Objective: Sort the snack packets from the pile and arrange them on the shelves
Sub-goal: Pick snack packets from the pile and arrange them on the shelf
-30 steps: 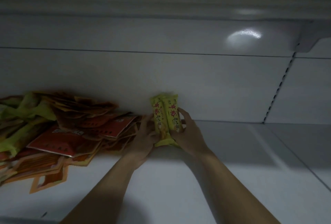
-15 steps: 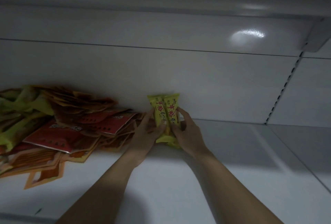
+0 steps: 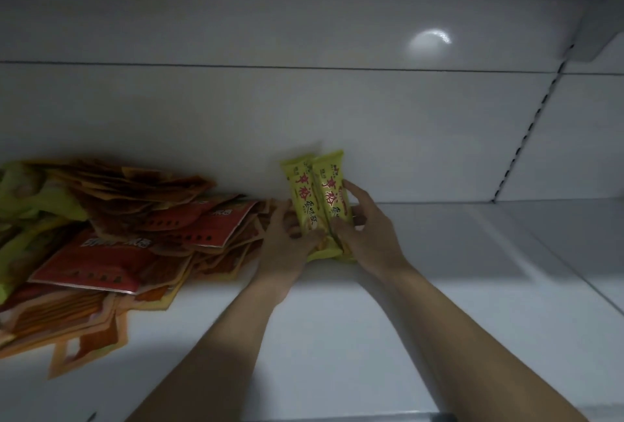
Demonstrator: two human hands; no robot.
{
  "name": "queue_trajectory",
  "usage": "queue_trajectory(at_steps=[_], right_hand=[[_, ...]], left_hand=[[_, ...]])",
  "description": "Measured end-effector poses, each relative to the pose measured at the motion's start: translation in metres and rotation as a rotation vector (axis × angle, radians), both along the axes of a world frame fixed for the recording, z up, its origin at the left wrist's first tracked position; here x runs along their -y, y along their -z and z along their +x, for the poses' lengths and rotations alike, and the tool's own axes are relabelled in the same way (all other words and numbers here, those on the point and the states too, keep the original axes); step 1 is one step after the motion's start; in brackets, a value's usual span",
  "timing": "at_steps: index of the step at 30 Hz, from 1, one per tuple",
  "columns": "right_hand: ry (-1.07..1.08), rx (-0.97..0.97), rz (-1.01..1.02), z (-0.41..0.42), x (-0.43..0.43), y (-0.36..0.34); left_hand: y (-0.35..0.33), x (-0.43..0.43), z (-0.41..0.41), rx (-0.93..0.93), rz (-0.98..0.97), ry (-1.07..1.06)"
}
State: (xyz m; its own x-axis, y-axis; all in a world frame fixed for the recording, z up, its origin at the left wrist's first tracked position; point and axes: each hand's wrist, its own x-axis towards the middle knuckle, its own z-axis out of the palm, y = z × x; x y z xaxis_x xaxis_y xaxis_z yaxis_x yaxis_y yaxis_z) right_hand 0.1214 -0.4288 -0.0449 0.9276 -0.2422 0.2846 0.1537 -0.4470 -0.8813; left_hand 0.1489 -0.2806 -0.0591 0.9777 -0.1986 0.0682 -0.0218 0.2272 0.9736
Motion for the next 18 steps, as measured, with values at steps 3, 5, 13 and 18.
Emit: queue_trajectory(at_steps=[3,5,13,18], right_hand=[[0.061,0.011,0.004,-0.006,-0.006,0.0],[0.098,0.023,-0.002,-0.009,-0.01,-0.005],[0.342,0.08,0.126,-0.063,-0.01,-0.006],[0.415,0.119,0.077,-0.112,0.006,-0.032]], left_hand=[[0.001,0.001,-0.003,0.002,0.032,-0.002],[-0.001,0.0,-0.005,0.005,0.012,0.005],[-0.018,0.018,-0.024,-0.048,-0.053,0.196],[-0.037,0.034,-0.054,0.01,-0.019,0.381]])
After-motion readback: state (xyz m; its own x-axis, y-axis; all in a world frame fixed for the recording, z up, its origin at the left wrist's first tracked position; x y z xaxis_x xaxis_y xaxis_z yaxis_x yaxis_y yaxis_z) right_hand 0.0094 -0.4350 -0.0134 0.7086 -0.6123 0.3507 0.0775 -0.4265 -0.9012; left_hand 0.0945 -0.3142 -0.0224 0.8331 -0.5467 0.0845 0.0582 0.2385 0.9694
